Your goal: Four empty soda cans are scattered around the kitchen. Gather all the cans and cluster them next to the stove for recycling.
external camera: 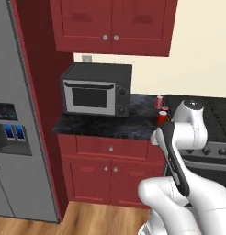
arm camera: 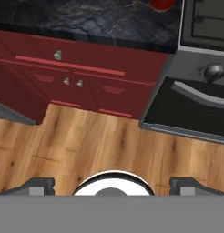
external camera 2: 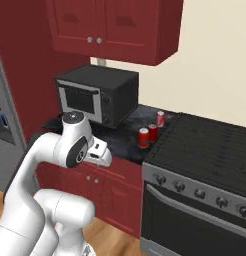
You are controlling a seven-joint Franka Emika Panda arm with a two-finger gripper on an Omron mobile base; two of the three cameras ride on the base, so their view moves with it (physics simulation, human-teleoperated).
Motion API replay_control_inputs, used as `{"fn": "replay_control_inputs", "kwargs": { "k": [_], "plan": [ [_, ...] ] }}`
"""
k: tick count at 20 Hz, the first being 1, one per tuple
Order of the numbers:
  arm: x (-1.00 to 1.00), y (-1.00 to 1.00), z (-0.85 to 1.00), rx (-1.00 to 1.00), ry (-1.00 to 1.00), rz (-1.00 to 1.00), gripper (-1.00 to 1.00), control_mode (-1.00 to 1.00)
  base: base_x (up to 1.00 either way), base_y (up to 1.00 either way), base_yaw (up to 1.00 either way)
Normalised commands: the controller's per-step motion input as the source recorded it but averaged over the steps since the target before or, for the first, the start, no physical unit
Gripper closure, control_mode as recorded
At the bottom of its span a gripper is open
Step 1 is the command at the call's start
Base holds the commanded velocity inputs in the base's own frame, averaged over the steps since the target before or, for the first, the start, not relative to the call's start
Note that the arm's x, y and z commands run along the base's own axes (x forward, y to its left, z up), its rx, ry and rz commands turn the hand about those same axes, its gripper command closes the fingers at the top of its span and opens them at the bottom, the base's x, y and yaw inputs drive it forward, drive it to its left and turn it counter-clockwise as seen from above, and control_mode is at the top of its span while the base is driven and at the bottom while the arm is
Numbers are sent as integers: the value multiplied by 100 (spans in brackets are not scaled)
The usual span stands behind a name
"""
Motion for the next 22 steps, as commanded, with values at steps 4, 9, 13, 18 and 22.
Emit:
{"fn": "replay_control_inputs", "kwargs": {
  "k": [4, 9, 13, 18, 22],
  "plan": [
    [0, 0, 0, 0, 0, 0, -100, 100, -38, 19, 43],
    [0, 0, 0, 0, 0, 0, -100, 100, -8, 17, 45],
    [0, 0, 0, 0, 0, 0, -100, 100, 0, 15, 45],
    [0, 0, 0, 0, 0, 0, -100, 100, 0, 15, 46],
    [0, 0, 0, 0, 0, 0, -100, 100, 0, 17, 47]
  ]
}}
